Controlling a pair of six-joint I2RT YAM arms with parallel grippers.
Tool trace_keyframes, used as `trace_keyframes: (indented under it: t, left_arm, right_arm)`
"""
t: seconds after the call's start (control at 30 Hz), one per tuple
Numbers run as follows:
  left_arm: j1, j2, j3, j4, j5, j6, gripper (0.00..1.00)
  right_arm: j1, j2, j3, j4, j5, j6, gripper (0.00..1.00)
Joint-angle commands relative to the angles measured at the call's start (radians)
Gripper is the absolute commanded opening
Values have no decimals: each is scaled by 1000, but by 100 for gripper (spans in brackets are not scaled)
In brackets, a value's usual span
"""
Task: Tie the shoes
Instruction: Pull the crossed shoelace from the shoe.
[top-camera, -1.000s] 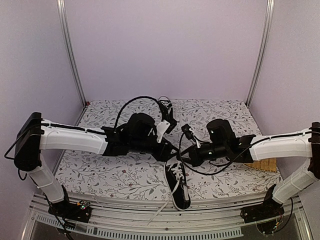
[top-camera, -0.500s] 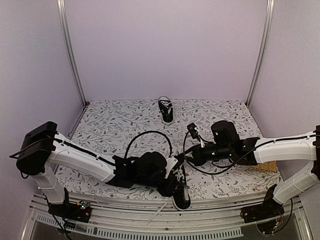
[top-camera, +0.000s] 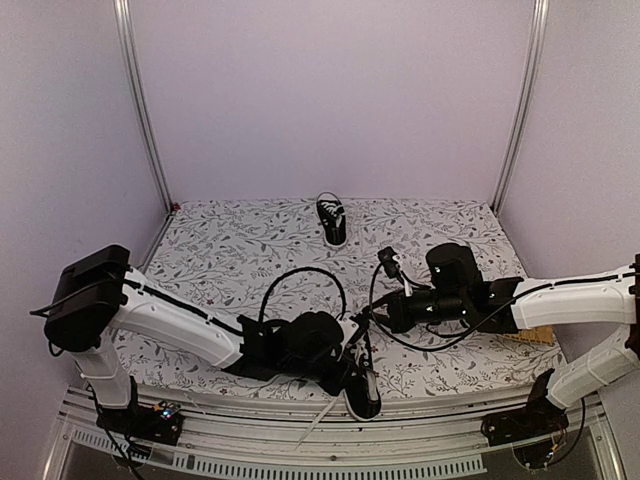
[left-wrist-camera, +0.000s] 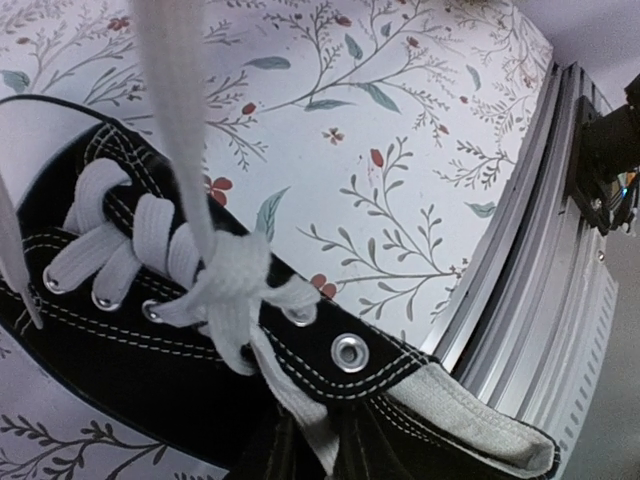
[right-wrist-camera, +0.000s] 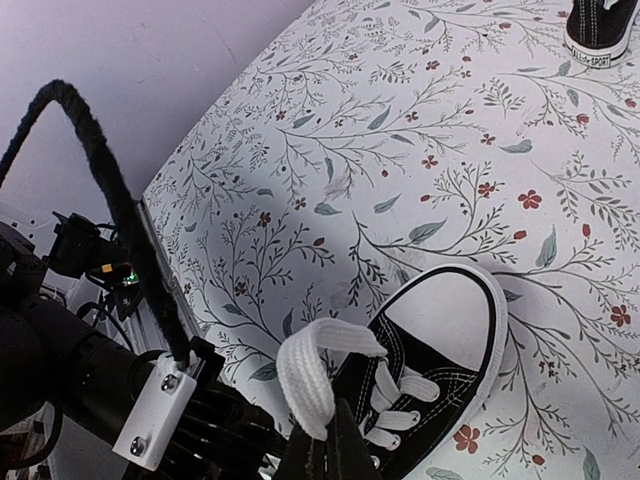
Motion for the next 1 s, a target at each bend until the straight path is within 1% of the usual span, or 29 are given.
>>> trace_keyframes:
  t: [0.0, 0.13, 0.33, 0.6, 0.8, 0.97]
  left_arm:
    - [-14, -13, -2, -14, -34, -18, 12]
    - [-15, -43, -20, -50, -68, -39, 5]
    - [-15, -106, -74, -58, -64, -63, 0]
    - [-11, -144, -149, 16, -30, -72, 0]
    - [10, -157, -209, 36, -23, -94, 0]
    - [29, -176, -265, 88, 15, -97, 0]
  right_arm:
    - [-2, -26, -6, 23, 31, 11, 2]
    - [-4, -52, -6, -7, 93, 29, 2]
    - [-23, -101, -31, -60, 149, 58, 2]
    - [-41, -121, -78, -81, 154, 77, 2]
    - [-60, -154, -134, -147, 241, 142, 2]
    - [-102, -206, -222, -167, 268, 208, 2]
